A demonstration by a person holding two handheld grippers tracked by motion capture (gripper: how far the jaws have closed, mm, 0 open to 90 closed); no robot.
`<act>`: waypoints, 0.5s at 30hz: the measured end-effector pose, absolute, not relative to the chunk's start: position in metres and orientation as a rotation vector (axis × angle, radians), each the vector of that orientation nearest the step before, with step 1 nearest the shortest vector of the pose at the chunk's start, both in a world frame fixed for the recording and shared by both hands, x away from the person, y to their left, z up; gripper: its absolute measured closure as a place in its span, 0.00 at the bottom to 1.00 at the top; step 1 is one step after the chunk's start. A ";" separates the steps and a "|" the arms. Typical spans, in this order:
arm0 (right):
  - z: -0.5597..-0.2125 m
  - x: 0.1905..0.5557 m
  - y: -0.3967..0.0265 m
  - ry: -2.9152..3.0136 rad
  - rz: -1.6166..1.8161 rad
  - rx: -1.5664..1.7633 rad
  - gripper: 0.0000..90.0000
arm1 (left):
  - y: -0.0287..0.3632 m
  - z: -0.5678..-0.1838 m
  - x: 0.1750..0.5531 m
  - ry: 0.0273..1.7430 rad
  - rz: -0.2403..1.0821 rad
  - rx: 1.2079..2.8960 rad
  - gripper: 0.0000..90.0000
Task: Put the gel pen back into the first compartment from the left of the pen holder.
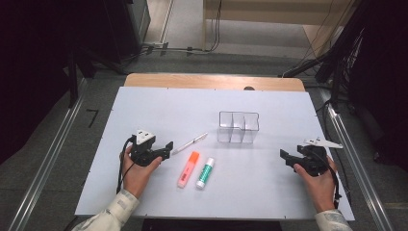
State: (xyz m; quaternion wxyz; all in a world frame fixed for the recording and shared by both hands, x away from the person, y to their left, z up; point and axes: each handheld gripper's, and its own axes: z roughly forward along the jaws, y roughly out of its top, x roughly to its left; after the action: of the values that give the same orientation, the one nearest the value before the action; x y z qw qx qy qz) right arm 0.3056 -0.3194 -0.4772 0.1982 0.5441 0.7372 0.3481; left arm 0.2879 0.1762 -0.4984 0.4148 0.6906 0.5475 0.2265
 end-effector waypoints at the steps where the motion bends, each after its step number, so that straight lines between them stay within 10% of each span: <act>1: -0.477 0.306 -0.319 2.063 0.975 1.523 0.28 | 0.175 -0.499 0.288 1.372 0.565 1.738 0.30; 15: -0.478 0.307 -0.319 2.066 0.974 1.525 0.27 | 0.167 -0.503 0.290 1.342 0.550 1.774 0.33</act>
State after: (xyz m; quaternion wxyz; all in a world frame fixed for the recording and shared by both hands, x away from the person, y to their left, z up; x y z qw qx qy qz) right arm 0.3066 -0.3187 -0.4782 0.1964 0.5443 0.7377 0.3477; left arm 0.2904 0.1668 -0.5026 0.4124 0.7054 0.5335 0.2185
